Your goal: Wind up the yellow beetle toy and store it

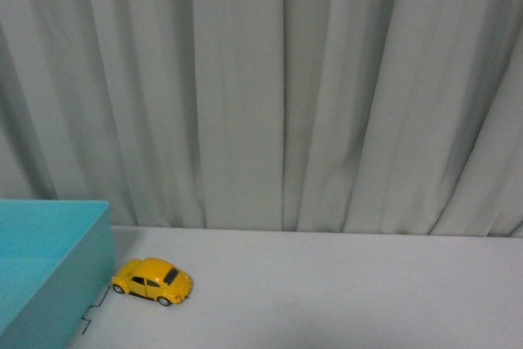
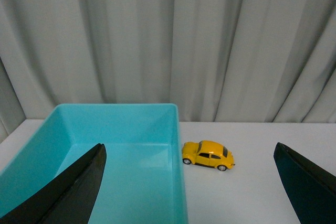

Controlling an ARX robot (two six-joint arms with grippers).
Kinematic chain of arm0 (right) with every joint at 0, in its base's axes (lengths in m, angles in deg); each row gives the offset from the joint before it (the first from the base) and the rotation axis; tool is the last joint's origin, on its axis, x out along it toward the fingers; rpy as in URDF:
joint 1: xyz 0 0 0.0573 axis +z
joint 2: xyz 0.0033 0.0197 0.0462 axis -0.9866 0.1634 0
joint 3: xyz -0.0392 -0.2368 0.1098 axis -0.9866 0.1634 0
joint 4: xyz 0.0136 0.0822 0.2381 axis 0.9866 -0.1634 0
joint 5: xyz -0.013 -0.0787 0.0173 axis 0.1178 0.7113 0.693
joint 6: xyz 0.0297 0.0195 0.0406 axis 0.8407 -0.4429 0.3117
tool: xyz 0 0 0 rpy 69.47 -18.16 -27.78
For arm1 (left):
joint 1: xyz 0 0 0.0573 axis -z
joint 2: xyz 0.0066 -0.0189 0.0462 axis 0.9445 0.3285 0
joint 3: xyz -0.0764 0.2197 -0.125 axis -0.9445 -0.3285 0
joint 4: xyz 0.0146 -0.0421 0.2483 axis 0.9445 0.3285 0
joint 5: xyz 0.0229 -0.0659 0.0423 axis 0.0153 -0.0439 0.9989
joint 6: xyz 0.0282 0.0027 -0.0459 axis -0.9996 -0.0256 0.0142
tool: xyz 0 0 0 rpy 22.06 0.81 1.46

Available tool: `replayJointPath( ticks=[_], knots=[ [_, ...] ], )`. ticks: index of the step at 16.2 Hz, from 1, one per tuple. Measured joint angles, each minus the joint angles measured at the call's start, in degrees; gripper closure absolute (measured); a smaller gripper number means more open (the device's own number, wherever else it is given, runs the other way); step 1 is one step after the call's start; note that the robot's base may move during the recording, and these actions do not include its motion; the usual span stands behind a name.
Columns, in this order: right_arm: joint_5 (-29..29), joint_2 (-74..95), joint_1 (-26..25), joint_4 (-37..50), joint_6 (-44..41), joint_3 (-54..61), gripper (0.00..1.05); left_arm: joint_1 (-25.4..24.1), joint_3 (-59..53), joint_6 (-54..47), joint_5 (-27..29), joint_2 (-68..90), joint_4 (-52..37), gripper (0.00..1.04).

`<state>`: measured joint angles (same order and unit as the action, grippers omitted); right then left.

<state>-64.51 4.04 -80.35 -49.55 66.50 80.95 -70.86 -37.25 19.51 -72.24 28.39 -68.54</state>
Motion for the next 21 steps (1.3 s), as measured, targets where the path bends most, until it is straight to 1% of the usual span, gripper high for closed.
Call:
replayJointPath(
  ticks=[8,12,15,16,17,18,19,21],
  knots=[
    [0.02,-13.60,0.00,-12.35,0.02,0.00,1.03,0.00,0.00,0.00,0.00,0.00,0.00,0.07],
    [0.02,-17.55,0.00,-16.31,0.02,0.00,1.03,0.00,0.00,0.00,0.00,0.00,0.00,0.07],
    [0.02,-18.86,0.00,-17.55,0.02,0.00,1.03,0.00,0.00,0.00,0.00,0.00,0.00,0.07],
    [0.07,-21.09,0.00,-21.07,0.02,-0.07,1.03,0.00,0.00,0.00,0.00,0.00,0.00,0.07],
    [0.04,-27.69,0.00,-27.69,0.02,-0.04,1.03,0.00,0.00,0.00,0.04,0.00,0.00,0.07],
    [0.15,-28.48,0.00,-27.52,0.02,-0.04,1.00,0.00,0.00,0.00,0.02,0.00,0.00,0.07],
    [0.13,-28.48,0.00,-27.58,0.02,-0.04,0.86,0.00,0.00,0.00,0.02,0.00,0.00,0.07],
    [0.15,-28.48,0.00,-27.58,0.02,-0.04,0.70,0.00,0.00,0.00,0.00,0.00,0.00,0.07]
  ],
)
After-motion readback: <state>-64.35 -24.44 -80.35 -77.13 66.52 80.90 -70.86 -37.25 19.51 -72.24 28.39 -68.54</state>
